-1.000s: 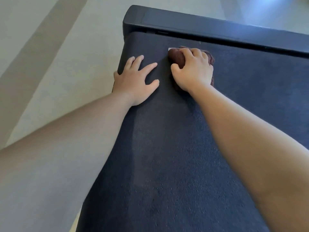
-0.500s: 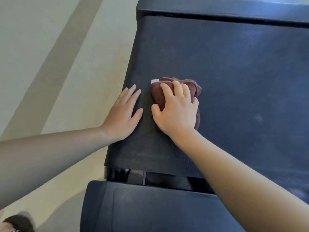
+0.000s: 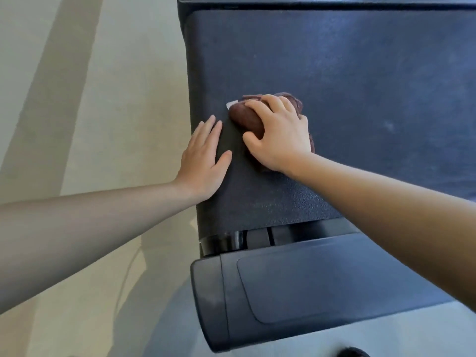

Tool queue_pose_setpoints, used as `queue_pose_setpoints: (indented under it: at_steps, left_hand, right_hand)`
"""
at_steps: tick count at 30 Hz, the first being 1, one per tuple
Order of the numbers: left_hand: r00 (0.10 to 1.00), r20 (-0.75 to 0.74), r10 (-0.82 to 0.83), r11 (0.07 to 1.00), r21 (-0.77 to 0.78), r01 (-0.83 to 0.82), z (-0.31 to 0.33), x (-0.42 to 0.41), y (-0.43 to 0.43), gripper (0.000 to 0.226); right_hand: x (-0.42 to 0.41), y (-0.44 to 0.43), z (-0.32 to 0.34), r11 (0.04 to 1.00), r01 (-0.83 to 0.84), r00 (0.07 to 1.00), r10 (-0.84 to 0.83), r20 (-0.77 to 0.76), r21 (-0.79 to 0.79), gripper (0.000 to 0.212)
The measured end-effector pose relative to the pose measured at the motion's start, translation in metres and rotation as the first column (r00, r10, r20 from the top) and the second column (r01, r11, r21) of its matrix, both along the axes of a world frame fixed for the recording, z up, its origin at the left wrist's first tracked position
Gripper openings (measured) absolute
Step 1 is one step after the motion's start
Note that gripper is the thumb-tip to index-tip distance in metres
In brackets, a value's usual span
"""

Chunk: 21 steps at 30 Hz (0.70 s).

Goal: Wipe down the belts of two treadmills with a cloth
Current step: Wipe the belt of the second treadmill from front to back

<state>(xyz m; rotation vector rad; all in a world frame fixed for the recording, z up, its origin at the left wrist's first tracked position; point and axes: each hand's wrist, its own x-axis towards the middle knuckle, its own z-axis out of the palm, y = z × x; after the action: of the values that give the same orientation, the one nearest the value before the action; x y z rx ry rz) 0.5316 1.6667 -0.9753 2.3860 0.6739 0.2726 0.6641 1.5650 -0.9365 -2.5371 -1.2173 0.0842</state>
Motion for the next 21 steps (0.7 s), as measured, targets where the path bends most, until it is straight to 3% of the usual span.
queue_pose_setpoints:
  at_steps: [8, 21]
  left_hand:
    - [0.977, 0.008, -0.213, 0.974, -0.08, 0.213, -0.006, -0.052, 0.03, 0.062]
    - [0.959, -0.073, -0.274, 0.932, -0.264, 0.246, -0.013, -0.065, 0.055, 0.055]
  right_hand:
    - [-0.081, -0.055, 0.001, 0.999, 0.032, 0.999, -0.031, 0.015, -0.018, 0.063]
    - [-0.049, 0.062, 0.002, 0.989, 0.146, 0.989, -0.146, -0.004, -0.028, 0.052]
